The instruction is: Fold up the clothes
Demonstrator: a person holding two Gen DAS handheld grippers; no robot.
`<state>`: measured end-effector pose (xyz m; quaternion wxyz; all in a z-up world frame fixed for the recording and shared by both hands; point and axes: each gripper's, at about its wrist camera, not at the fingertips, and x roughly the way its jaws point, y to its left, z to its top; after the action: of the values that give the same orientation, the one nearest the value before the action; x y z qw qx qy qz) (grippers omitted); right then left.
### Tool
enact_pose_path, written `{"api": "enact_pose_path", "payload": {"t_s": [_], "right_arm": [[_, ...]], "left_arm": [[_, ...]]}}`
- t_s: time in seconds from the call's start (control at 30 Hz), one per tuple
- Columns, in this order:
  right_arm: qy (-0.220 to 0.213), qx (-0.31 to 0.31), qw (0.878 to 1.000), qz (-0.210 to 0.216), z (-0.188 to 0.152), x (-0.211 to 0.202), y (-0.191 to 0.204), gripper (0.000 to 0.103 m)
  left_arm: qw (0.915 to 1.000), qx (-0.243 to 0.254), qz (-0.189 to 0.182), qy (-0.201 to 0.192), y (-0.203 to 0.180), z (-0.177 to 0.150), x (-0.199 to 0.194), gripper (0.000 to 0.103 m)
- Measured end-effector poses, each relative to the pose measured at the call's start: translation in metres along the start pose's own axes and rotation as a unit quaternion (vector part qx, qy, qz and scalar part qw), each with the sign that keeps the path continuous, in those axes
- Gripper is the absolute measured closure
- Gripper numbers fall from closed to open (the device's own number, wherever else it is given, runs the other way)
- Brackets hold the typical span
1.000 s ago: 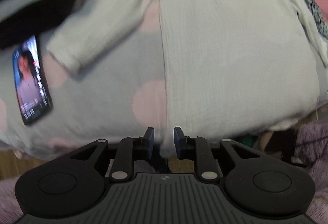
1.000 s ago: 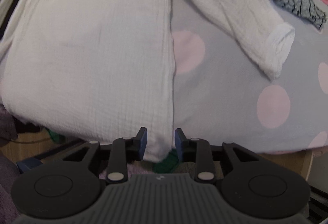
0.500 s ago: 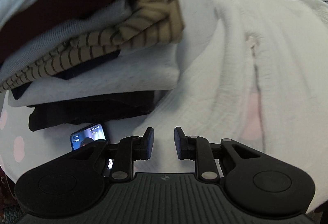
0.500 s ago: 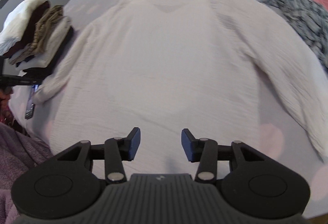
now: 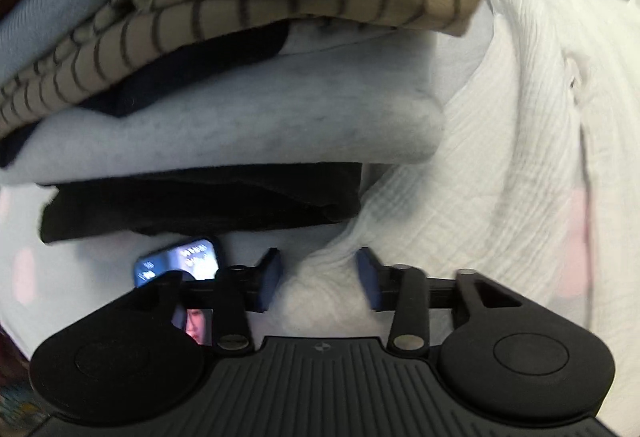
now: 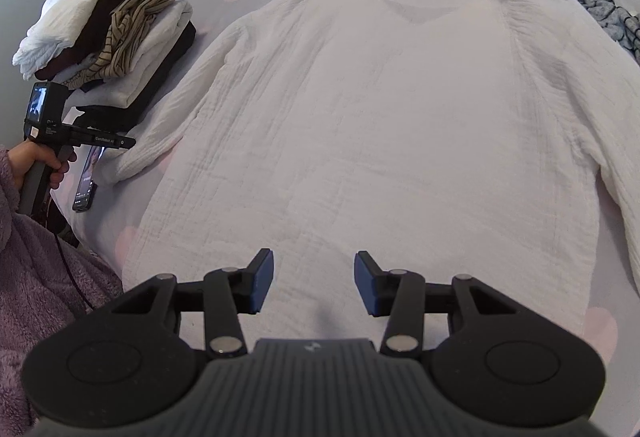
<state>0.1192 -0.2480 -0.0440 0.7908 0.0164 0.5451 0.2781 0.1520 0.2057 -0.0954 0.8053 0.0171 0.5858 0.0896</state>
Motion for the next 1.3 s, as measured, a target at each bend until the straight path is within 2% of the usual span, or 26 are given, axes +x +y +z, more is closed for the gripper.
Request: {"api": "enact_pose_path", "payload": {"t_s": [0.03, 0.07, 0.17, 0.33, 0.53, 0.7, 0.8, 1.1, 1.3], "right_arm": [[0.003, 0.002, 1.000, -0.001, 0.001, 0.002, 0.000, 0.054], [0.005, 0.002, 1.000, -0.003, 0.002, 0.005, -0.001, 0.054], [0.008, 0.005, 1.000, -0.009, 0.004, 0.008, -0.001, 0.054], [0.006, 0.008, 1.000, -0.021, 0.008, 0.009, -0.001, 0.054], [0.007, -0.004, 1.000, -0.022, 0.015, 0.014, 0.008, 0.054], [-0.014, -0.010, 1.000, -0.013, 0.028, 0.010, 0.017, 0.053], [-0.027, -0.009, 1.000, -0.009, 0.037, 0.007, 0.019, 0.051], [-0.042, -0.013, 0.999, -0.007, 0.058, 0.010, 0.020, 0.048], [-0.038, -0.009, 0.999, -0.010, 0.059, 0.015, 0.018, 0.048]], "left_arm": [[1.0000, -0.004, -0.006, -0.001, 0.000, 0.000, -0.003, 0.092], [0.9999, -0.008, -0.011, -0.003, 0.000, 0.000, -0.006, 0.095], [0.9991, -0.022, -0.029, -0.023, -0.002, -0.001, -0.024, 0.097], [0.9919, -0.029, -0.075, -0.099, -0.012, 0.001, -0.087, 0.097], [0.9723, -0.031, -0.129, -0.192, -0.027, 0.024, -0.158, 0.097], [0.9556, -0.052, -0.131, -0.259, -0.025, 0.054, -0.198, 0.097], [0.9428, -0.073, -0.134, -0.296, -0.023, 0.073, -0.222, 0.097], [0.9327, 0.000, -0.165, -0.321, -0.063, 0.086, -0.239, 0.097], [0.9322, 0.104, -0.174, -0.300, -0.111, 0.064, -0.237, 0.097]]}}
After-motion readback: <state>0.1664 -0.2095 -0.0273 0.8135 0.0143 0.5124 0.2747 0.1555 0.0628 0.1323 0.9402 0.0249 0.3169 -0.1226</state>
